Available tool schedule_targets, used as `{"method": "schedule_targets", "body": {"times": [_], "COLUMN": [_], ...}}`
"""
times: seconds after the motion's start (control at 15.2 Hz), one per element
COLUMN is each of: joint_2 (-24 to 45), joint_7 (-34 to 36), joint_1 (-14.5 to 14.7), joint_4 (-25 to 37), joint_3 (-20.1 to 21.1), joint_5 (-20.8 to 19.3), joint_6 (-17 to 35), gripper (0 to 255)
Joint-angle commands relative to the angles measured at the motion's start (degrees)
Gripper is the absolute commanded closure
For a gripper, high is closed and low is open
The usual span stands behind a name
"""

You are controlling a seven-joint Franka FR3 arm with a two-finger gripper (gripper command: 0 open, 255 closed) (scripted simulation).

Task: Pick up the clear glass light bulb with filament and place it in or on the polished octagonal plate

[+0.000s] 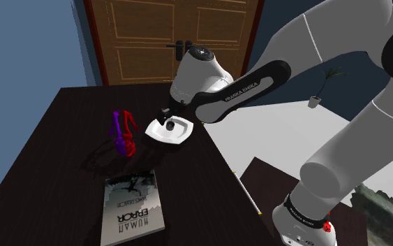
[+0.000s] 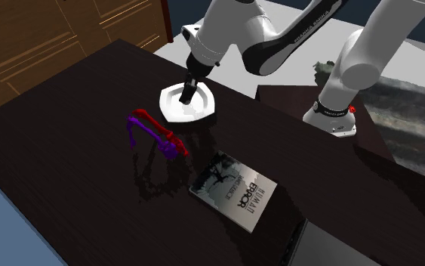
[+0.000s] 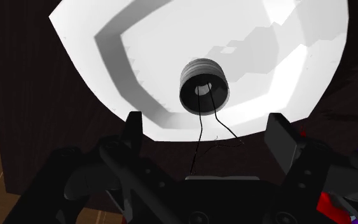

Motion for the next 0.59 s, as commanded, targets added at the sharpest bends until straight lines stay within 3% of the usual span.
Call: {"method": "schedule_targets", "body": {"times": [0.0, 0.07, 0.33, 0.53], "joint_2": [0.0, 0.0, -8.2, -8.2], "joint_7": [0.0, 0.0, -6.5, -6.5], "joint_1": [0.0, 0.0, 3.9, 4.0], "joint_4": [0.0, 0.0, -0.8, -0.8], "joint_3": [0.0, 0.0, -2.7, -2.8], "joint_5": [0.0, 0.0, 9.1, 9.1], "joint_6": [0.0, 0.0, -6.1, -6.1], "gripper": [0, 0, 0, 0]}}
